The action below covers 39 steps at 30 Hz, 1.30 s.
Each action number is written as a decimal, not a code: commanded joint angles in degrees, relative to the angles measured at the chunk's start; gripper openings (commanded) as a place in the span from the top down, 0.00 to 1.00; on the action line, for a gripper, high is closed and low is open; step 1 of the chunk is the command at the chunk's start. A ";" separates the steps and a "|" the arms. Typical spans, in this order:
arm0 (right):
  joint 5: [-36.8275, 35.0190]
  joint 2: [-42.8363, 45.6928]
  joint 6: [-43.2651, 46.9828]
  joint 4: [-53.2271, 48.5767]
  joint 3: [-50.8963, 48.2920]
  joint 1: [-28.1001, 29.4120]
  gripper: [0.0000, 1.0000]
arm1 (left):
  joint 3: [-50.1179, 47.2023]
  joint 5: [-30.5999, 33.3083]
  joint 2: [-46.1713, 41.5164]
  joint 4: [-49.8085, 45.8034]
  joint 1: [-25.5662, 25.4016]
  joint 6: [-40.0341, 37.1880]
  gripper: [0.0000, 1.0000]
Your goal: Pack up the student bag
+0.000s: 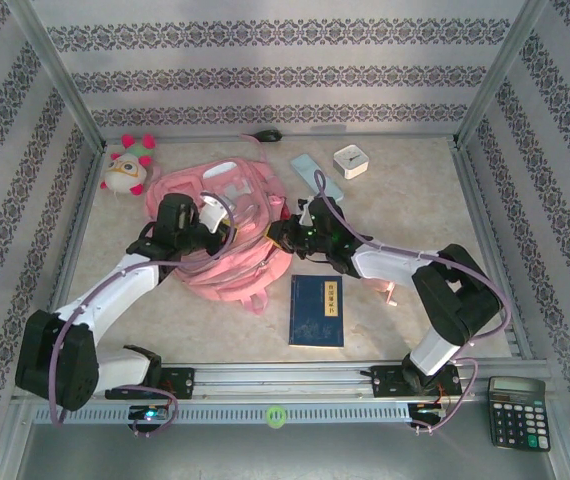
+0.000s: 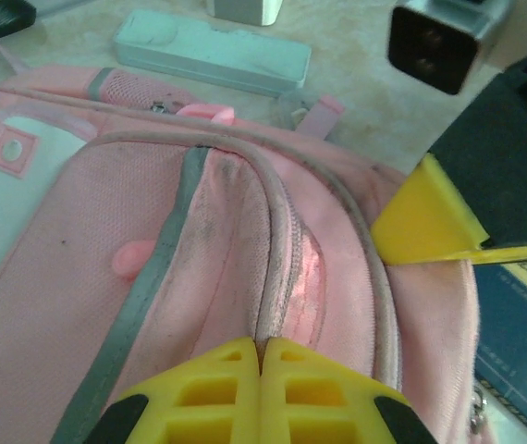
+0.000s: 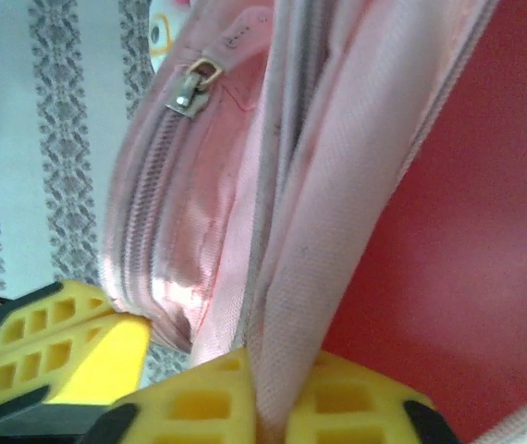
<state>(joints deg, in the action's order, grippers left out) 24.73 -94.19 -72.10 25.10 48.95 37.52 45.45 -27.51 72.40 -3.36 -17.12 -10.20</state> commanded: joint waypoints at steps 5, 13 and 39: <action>-18.26 7.13 -4.81 6.14 -3.97 10.03 1.00 | 8.78 4.39 5.47 5.55 0.69 -2.54 1.00; -29.21 8.67 -2.25 5.24 -0.68 15.47 1.00 | 9.13 4.58 -3.39 -8.15 0.71 5.98 0.58; -27.97 5.07 -1.46 3.37 5.25 16.18 1.00 | -7.75 1.93 -17.76 -16.98 -5.40 21.77 0.49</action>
<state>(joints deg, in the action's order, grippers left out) -4.69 -89.03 -74.63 23.77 50.70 52.77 37.12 -26.26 53.93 -25.85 -21.71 9.76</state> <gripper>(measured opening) 0.052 0.507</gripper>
